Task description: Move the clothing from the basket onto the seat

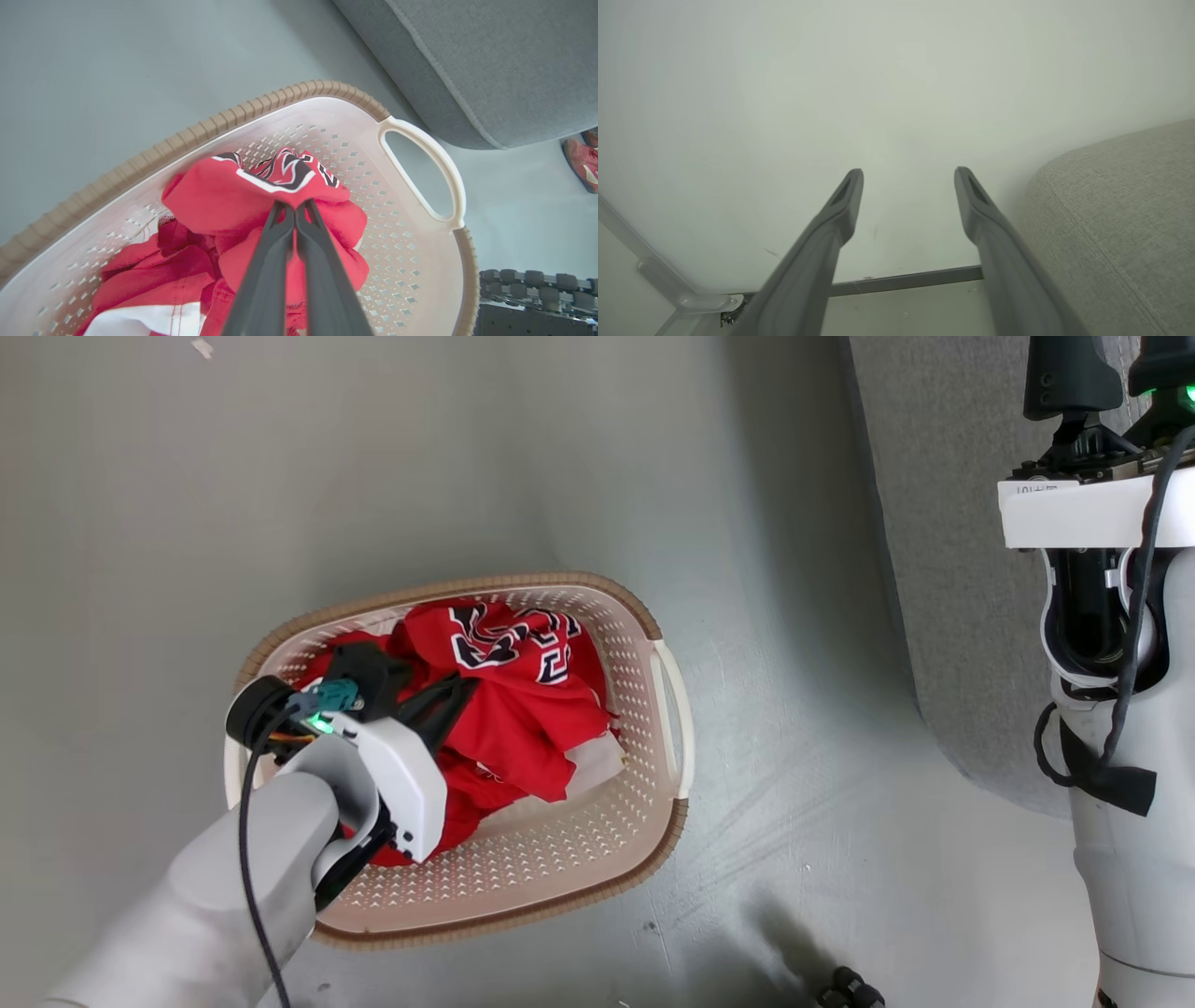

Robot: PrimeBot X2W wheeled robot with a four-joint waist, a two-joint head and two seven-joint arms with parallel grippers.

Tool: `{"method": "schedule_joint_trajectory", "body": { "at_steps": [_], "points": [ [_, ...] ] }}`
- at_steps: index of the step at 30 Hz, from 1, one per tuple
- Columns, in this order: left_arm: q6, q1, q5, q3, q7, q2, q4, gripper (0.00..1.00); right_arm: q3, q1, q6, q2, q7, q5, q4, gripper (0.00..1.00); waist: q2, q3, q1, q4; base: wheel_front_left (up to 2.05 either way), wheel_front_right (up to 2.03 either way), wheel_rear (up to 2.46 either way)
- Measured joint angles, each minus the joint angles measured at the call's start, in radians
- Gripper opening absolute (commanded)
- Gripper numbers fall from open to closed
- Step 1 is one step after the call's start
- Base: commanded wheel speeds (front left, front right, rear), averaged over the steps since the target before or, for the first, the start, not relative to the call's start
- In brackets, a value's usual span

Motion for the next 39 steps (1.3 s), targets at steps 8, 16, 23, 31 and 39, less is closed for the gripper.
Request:
{"method": "schedule_joint_trajectory", "body": {
  "at_steps": [8,16,23,31,39],
  "points": [
    [0.000,0.034,-0.028,0.004,-0.053,0.032,-0.040,0.00,-0.013,0.001,0.000,-0.001,0.000,-0.029,0.017,1.00,0.0000,-0.045,0.0000,0.028,0.00,0.00,0.00],
    [0.000,0.074,-0.072,0.006,-0.071,0.044,-0.092,0.00,-0.029,0.008,0.000,-0.001,0.000,-0.062,0.034,1.00,0.0000,-0.097,0.0000,0.055,0.00,0.00,0.00],
    [0.000,0.091,-0.103,0.039,-0.092,0.059,-0.155,0.00,-0.051,0.052,0.000,-0.002,0.000,-0.085,0.049,1.00,0.0000,-0.159,0.0000,0.082,0.00,0.00,0.00],
    [0.000,0.114,-0.142,0.096,-0.105,0.070,-0.249,0.00,-0.071,0.106,0.000,-0.002,0.000,-0.111,0.064,1.00,0.0000,-0.236,-0.0001,0.110,0.00,0.00,0.00],
    [0.000,0.128,-0.150,0.228,-0.106,0.083,-0.325,0.00,-0.087,0.162,0.000,-0.002,0.000,-0.123,0.074,1.00,0.0000,-0.312,-0.0001,0.133,0.00,0.00,0.00]
  ]
}}
